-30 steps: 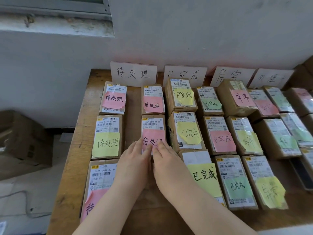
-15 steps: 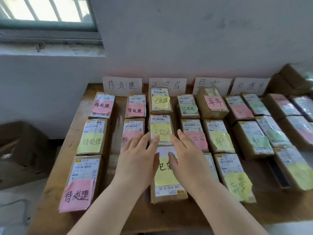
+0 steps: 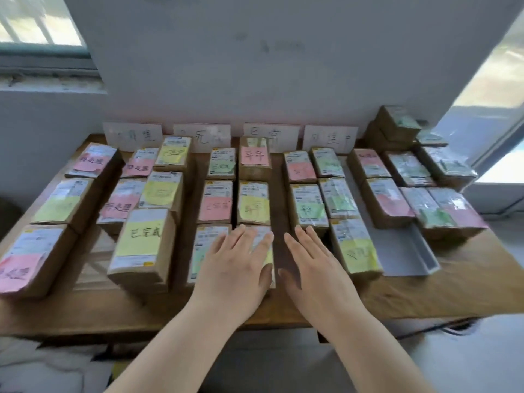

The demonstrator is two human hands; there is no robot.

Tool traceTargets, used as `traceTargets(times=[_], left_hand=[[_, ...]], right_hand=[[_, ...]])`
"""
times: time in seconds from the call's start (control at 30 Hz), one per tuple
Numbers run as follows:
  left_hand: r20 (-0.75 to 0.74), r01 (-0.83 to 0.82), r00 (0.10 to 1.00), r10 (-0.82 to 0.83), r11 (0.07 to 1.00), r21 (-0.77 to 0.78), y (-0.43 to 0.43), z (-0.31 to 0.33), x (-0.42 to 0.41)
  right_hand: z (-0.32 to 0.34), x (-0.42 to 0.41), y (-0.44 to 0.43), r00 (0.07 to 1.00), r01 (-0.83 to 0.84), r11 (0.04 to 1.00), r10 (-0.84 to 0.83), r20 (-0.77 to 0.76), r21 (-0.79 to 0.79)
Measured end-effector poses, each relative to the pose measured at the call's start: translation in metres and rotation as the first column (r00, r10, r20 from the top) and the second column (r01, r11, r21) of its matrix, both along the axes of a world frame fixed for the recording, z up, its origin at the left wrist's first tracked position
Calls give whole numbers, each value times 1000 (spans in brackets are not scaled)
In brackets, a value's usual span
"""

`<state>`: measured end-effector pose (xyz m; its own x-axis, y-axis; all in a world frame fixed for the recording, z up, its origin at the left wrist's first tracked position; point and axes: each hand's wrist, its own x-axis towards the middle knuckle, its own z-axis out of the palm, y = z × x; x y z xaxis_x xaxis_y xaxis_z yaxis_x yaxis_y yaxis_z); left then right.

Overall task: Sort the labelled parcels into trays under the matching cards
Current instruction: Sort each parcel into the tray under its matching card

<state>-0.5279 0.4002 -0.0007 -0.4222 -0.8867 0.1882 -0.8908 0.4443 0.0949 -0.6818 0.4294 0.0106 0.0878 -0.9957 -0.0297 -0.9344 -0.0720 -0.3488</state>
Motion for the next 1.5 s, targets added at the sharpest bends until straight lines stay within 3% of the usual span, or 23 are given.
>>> traceTargets(times=[0.43, 0.73, 1.0, 1.23, 1.5], left_hand=[[-4, 100, 995, -100, 988, 114, 14, 0, -85], [-54, 62, 997, -61, 998, 15, -55, -2, -100], [-40, 84, 996, -82, 994, 76, -119, -8, -135], [-24, 191, 982, -189, 976, 105, -137, -20, -206], [-21, 187, 982, -186, 973, 133, -126, -35, -341]], right_hand=[[-8, -91, 24, 991, 125, 990, -127, 32, 62], [10, -128, -21, 988, 152, 986, -152, -21, 61], [6, -170, -56, 957, 289, 955, -289, -22, 61], [-15, -245, -52, 920, 391, 915, -392, -8, 103], [-34, -380, -67, 928, 366, 917, -372, 9, 157]])
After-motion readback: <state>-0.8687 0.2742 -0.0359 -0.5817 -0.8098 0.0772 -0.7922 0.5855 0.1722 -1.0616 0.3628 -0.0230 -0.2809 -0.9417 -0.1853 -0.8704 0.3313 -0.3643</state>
